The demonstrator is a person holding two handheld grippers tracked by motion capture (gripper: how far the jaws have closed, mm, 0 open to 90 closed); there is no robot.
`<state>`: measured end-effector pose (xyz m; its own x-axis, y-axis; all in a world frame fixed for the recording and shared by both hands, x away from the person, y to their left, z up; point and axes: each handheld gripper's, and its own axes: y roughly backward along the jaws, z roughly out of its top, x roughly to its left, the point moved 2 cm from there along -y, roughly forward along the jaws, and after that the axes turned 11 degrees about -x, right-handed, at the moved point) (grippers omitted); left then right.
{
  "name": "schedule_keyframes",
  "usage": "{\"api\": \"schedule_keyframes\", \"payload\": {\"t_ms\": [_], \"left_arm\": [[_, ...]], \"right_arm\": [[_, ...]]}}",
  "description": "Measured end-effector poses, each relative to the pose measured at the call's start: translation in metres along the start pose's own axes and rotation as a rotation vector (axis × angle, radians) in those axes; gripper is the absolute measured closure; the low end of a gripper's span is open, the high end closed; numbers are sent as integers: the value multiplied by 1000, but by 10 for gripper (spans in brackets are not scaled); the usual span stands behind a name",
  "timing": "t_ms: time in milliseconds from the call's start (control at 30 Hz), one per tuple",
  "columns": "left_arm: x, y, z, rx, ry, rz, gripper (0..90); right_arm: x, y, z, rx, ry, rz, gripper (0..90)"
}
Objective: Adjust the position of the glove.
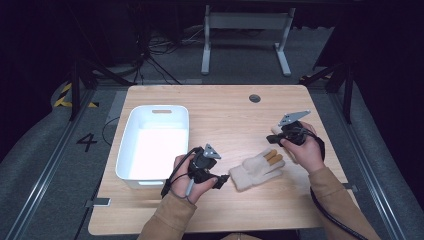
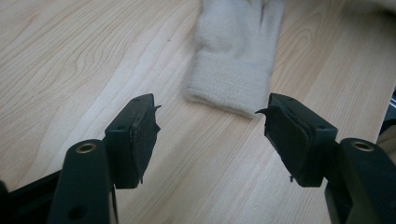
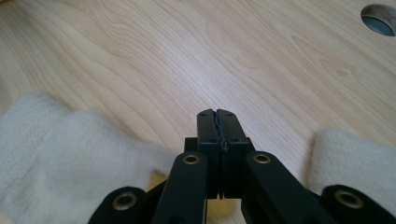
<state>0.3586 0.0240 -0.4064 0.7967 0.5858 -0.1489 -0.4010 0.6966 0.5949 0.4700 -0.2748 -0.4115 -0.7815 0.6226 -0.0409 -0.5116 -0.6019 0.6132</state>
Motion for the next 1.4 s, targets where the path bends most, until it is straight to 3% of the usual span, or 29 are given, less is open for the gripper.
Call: {"api": "schedule_keyframes", "payload": {"t_ms": [100,167,200,233,300,433,533,767,800,1400], "left_arm": [[0,-2,0,3,13,5,328],[1,-4,2,-9,55,-50,260],[0,-4,2,-7,61,-56,269],[-1,-5,1,-2,58,-34,276],[-2,-4,1,0,48,-28,297],[-4,-3,-1,35,10,-43,339],[-6,-6,-3,69,6,-32,304],[-8,-7,-5,86,6,-35,305],[-7,-7,-6,89,8,-30,305],[-2,-5,2,70,16,-46,328]], "right_arm": [[3,-12,4,9,8,11,900],[5,-17,3,21,9,17,900],[6,-19,2,27,13,20,900],[7,-22,1,32,23,22,900],[7,-26,-2,47,22,30,900],[7,-30,-6,58,11,40,900],[6,-38,-10,65,4,51,900],[3,-48,-16,94,-2,42,898],[3,-51,-18,118,6,42,898],[12,-34,-25,194,28,46,900]]}}
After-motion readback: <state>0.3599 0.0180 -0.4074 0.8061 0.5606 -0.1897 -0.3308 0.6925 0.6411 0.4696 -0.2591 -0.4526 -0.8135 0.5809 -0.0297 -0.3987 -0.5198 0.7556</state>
